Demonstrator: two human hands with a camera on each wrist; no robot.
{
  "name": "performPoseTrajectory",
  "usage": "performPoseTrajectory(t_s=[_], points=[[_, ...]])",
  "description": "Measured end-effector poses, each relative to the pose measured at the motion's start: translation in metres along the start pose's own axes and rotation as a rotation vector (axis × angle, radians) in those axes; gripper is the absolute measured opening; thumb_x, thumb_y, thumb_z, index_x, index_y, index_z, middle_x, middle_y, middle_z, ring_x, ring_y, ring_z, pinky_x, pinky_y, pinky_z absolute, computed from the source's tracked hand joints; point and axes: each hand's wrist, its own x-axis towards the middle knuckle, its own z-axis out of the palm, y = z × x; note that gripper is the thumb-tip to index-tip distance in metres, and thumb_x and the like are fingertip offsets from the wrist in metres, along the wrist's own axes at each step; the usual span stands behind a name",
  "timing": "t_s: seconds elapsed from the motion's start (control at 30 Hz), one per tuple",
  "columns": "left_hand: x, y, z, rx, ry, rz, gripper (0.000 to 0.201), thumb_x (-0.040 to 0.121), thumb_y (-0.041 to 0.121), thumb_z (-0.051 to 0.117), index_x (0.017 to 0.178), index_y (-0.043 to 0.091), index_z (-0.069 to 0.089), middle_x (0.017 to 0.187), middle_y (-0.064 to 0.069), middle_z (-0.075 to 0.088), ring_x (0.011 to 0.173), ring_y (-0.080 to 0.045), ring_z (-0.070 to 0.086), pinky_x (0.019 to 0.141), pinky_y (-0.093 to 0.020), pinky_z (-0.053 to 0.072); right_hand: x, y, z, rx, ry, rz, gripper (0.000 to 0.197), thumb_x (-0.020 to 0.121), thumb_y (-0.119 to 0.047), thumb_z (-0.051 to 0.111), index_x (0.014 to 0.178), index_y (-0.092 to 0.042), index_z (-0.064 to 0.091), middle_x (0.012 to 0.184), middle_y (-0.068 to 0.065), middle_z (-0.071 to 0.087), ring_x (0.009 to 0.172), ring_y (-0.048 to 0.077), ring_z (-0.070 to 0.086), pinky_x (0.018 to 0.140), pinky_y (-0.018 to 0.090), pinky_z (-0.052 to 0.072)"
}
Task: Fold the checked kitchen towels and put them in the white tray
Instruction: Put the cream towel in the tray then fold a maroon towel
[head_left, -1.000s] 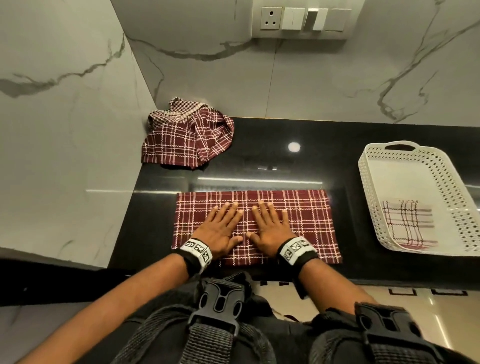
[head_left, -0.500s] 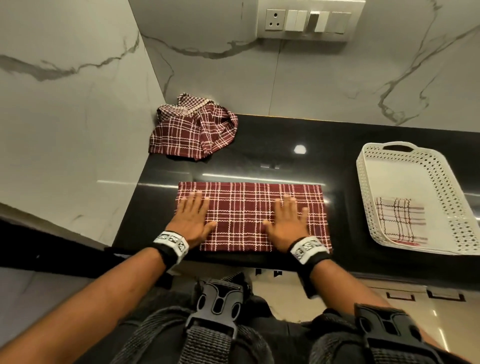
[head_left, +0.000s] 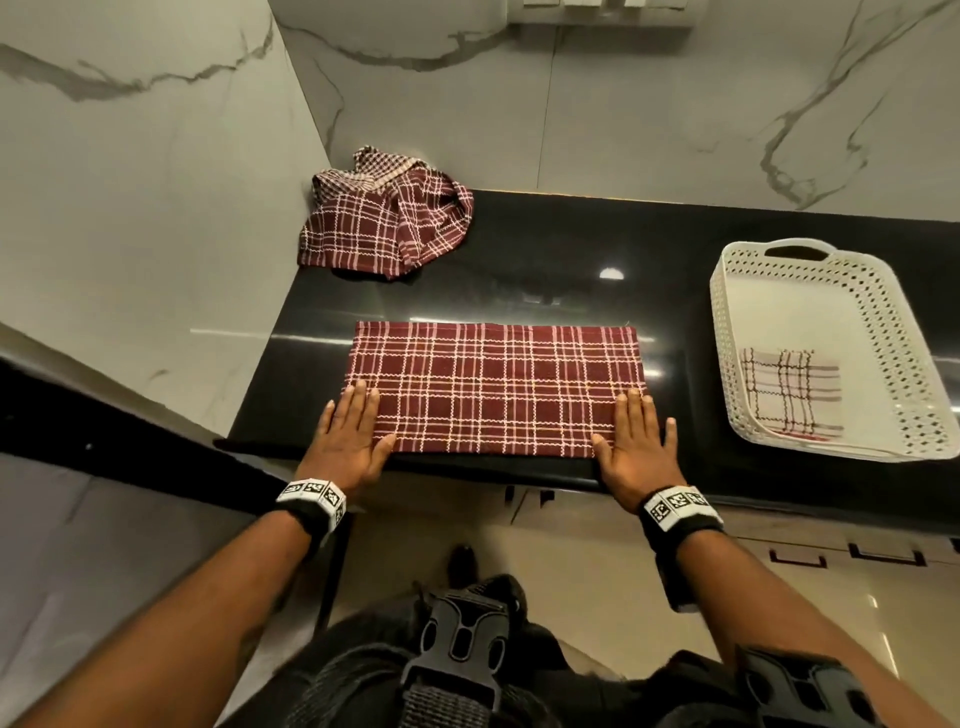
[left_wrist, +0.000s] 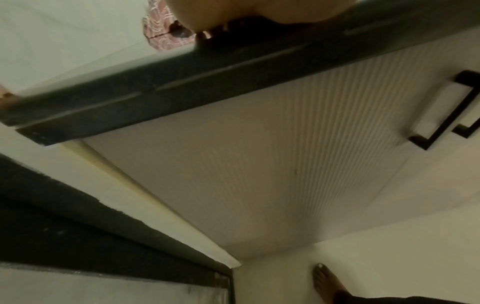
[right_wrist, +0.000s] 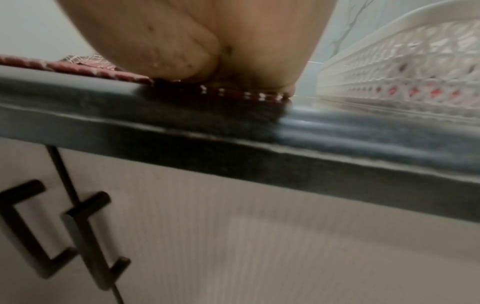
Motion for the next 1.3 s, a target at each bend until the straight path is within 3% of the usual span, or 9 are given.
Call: performPoseTrajectory(t_s=[0.47, 0.53, 0.6, 0.67, 0.73, 0.83, 0.9, 1.1, 1.3], points=[[0.001, -0.003, -0.006, -0.121, -0.060, 0.008, 0.082, 0.089, 0.062, 0.009, 0.158, 0.022, -0.010, 0.165, 0.001, -0.020, 0.149, -0.012, -0.024, 0.122, -0.041, -0.013, 0.001, 0.004, -0.001, 0.031, -0.016, 0.019, 0.075, 0.100, -0.059, 0.015, 0.157, -0.018, -0.012, 0.164, 0.001, -0.021, 0.149, 0.017, -0.024, 0.120, 0.050, -0.013], [0.003, -0.002, -0.010, -0.144, -0.041, 0.003, 0.080, 0.091, 0.060, 0.019, 0.159, 0.022, -0.001, 0.166, 0.000, -0.010, 0.152, -0.015, -0.014, 0.123, -0.043, -0.007, 0.004, 0.002, -0.006, 0.046, -0.049, 0.032, 0.075, 0.100, -0.059, 0.016, 0.157, -0.018, -0.013, 0.163, 0.000, -0.023, 0.148, 0.016, -0.026, 0.120, 0.052, -0.013], [0.007, 0.002, -0.022, -0.164, 0.041, -0.007, 0.069, 0.093, 0.050, 0.037, 0.153, 0.020, 0.024, 0.162, -0.005, 0.017, 0.150, -0.022, 0.013, 0.123, -0.047, 0.009, 0.004, -0.003, -0.013, 0.085, -0.071, 0.065, 0.074, 0.101, -0.058, 0.019, 0.158, -0.019, -0.007, 0.164, 0.001, -0.020, 0.149, 0.018, -0.024, 0.120, 0.055, -0.011], [0.017, 0.007, -0.034, -0.115, 0.178, 0.014, 0.046, 0.091, 0.039, 0.047, 0.132, 0.018, 0.047, 0.139, -0.006, 0.045, 0.131, -0.024, 0.041, 0.113, -0.047, 0.030, 0.004, -0.016, -0.022, 0.131, -0.026, 0.134, 0.068, 0.100, -0.053, 0.030, 0.156, -0.019, 0.012, 0.166, 0.004, -0.009, 0.151, 0.023, -0.017, 0.118, 0.059, -0.008], [0.032, 0.010, -0.045, -0.088, 0.271, 0.032, 0.031, 0.089, 0.033, 0.051, 0.115, 0.017, 0.054, 0.119, -0.003, 0.052, 0.113, -0.022, 0.049, 0.103, -0.045, 0.039, 0.001, -0.041, -0.029, 0.138, 0.067, 0.176, 0.054, 0.098, -0.049, 0.040, 0.144, -0.019, 0.036, 0.164, 0.010, 0.008, 0.151, 0.032, -0.001, 0.117, 0.061, 0.004], [0.060, 0.012, -0.055, -0.074, 0.294, 0.070, 0.030, 0.087, 0.029, 0.054, 0.115, 0.017, 0.056, 0.119, -0.002, 0.053, 0.111, -0.021, 0.049, 0.100, -0.044, 0.042, 0.000, -0.089, -0.030, 0.124, 0.153, 0.126, 0.047, 0.097, -0.052, 0.041, 0.130, -0.020, 0.048, 0.145, 0.010, 0.037, 0.134, 0.028, 0.032, 0.111, 0.056, 0.031], [0.073, 0.011, -0.058, -0.061, 0.248, 0.051, 0.031, 0.088, 0.029, 0.054, 0.117, 0.019, 0.057, 0.123, -0.001, 0.053, 0.114, -0.022, 0.049, 0.100, -0.044, 0.043, 0.006, -0.114, -0.027, 0.141, 0.106, 0.124, 0.050, 0.096, -0.056, 0.038, 0.129, -0.020, 0.046, 0.135, 0.008, 0.042, 0.124, 0.026, 0.038, 0.106, 0.054, 0.036], [0.077, 0.018, -0.055, -0.065, 0.301, 0.086, 0.015, 0.088, 0.029, 0.054, 0.099, 0.020, 0.059, 0.101, 0.000, 0.059, 0.092, -0.021, 0.051, 0.082, -0.038, 0.045, 0.080, -0.116, -0.047, 0.058, 0.057, 0.198, 0.064, 0.094, -0.062, 0.037, 0.140, -0.017, 0.040, 0.148, 0.012, 0.033, 0.134, 0.034, 0.033, 0.106, 0.065, 0.028], [0.036, 0.075, -0.030, -0.050, 0.268, 0.410, 0.026, 0.077, 0.028, 0.060, 0.100, 0.019, 0.066, 0.098, -0.001, 0.064, 0.087, -0.025, 0.055, 0.072, -0.038, 0.046, 0.165, -0.101, -0.084, 0.026, 0.020, 0.120, 0.080, 0.086, -0.073, 0.039, 0.146, -0.020, 0.035, 0.160, 0.006, 0.023, 0.146, 0.037, 0.019, 0.112, 0.071, 0.010]])
